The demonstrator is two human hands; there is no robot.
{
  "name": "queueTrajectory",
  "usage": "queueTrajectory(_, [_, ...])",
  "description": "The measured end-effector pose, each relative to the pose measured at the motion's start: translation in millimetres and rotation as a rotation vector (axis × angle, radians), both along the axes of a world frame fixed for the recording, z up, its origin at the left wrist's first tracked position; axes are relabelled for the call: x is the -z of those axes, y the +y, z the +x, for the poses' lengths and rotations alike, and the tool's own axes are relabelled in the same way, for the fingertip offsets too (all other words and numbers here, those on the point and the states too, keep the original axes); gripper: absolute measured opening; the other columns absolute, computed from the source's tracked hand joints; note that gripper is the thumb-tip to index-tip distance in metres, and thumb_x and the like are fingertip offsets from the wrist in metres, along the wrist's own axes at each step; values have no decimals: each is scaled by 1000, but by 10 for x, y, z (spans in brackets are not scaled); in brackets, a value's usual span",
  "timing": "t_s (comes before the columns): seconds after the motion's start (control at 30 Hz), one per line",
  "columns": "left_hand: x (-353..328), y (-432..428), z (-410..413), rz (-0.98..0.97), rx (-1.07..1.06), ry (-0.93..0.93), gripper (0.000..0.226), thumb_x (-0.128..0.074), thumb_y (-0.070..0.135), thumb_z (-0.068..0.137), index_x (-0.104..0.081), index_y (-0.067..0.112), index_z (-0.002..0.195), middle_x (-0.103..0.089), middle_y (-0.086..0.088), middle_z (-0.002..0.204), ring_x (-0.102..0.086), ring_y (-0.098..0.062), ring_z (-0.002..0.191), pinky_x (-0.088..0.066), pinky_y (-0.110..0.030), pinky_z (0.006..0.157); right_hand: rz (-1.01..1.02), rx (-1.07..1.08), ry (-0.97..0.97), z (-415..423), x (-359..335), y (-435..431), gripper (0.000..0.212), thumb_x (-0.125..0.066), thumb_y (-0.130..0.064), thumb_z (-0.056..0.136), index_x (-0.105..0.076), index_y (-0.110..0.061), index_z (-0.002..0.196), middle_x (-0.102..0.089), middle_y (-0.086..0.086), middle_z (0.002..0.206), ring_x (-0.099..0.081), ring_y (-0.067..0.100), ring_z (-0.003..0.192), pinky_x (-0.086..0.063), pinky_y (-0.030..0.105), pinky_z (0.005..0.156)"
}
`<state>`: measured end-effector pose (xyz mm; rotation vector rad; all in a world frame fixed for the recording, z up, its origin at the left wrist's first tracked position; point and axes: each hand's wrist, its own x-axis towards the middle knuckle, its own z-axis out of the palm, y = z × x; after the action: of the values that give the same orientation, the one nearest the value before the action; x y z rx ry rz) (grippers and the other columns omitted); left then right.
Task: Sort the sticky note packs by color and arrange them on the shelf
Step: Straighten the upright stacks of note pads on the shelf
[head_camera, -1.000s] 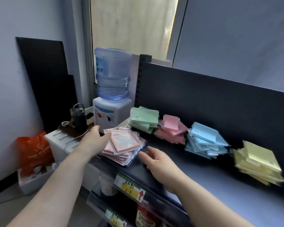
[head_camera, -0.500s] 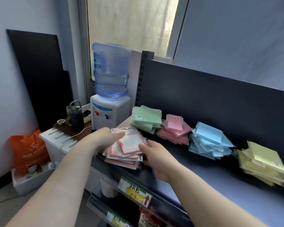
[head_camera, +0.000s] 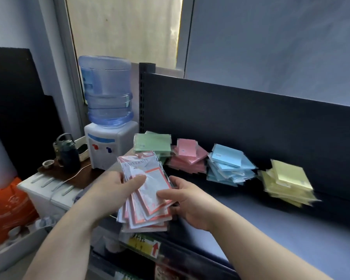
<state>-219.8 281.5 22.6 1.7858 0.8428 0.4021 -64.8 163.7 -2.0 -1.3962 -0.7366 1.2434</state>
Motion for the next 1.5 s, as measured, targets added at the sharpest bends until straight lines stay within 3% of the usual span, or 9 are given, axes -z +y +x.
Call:
queueTrajectory(0.1, [-121, -253, 196, 7, 85, -9, 30, -63, 47, 82, -71, 21, 93, -76, 3, 83, -73, -18, 80, -53, -42, 88, 28, -31, -16, 182, -135, -364, 49, -68, -13, 73, -58, -5, 120, -69, 9, 107, -66, 20, 87, -51, 24, 69])
queueTrajectory(0.23, [-206, -703, 647, -67, 167, -144, 27, -61, 37, 83, -68, 17, 99, -76, -1, 87, -73, -19, 81, -53, -37, 81, 45, 67, -54, 531, -250, -894, 30, -61, -5, 87, -60, -4, 117, -67, 16, 114, -64, 22, 97, -50, 31, 91])
queueTrajectory(0.4, [-202, -1351, 1310, -99, 260, -234, 36, -61, 37, 78, -67, 13, 104, -75, -3, 95, -72, -18, 86, -53, -32, 78, 78, 174, -62, 1020, -320, -1646, 49, -67, -9, 78, -53, -6, 125, -67, 14, 115, -67, 23, 96, -54, 29, 80])
queueTrajectory(0.53, [-190, -1969, 1881, -117, 359, -233, 43, -62, 42, 75, -66, 16, 108, -75, -1, 97, -71, -18, 92, -52, -39, 88, 105, 273, -104, 1511, -364, -2365, 48, -65, -1, 84, -50, -11, 128, -67, 12, 116, -67, 26, 103, -54, 36, 86])
queueTrajectory(0.7, [-137, -2710, 2536, -98, 425, -271, 22, -58, 27, 91, -64, 18, 111, -74, 0, 103, -70, -16, 96, -52, -40, 93, 146, 366, -224, 2036, -367, -3160, 53, -68, 0, 77, -50, -16, 125, -68, 9, 114, -67, 26, 103, -52, 44, 91])
queueTrajectory(0.9, [-68, -3501, 3138, -131, 460, -349, 25, -57, 14, 93, -60, 10, 117, -72, -4, 108, -69, -16, 98, -56, -29, 84, 172, 499, -397, 2490, -307, -3939, 61, -63, 9, 81, -45, -20, 131, -67, 4, 117, -65, 18, 106, -51, 41, 94])
queueTrajectory(1.13, [32, -4070, 3492, -97, 482, -415, 29, -59, 16, 91, -57, 18, 120, -70, 2, 113, -67, -14, 104, -54, -35, 87, 182, 601, -609, 2793, -223, -4516, 71, -65, 4, 80, -32, -27, 134, -60, -9, 119, -62, 5, 107, -52, 30, 93])
queueTrajectory(1.33, [249, -4227, 3611, -73, 470, -386, 39, -63, 9, 88, -52, 22, 123, -70, 5, 113, -64, -10, 108, -52, -31, 90, 126, 582, -602, 2829, 42, -4626, 72, -62, 3, 81, -29, -23, 139, -61, -8, 121, -60, -2, 107, -50, 20, 91])
queueTrajectory(1.5, [408, -4253, 3629, -76, 468, -402, 63, -72, 3, 80, -43, 23, 132, -65, 1, 121, -62, -15, 112, -50, -38, 92, 127, 552, -569, 2808, 206, -4583, 83, -65, 3, 79, -23, -28, 144, -57, -11, 128, -55, -5, 114, -45, 17, 97])
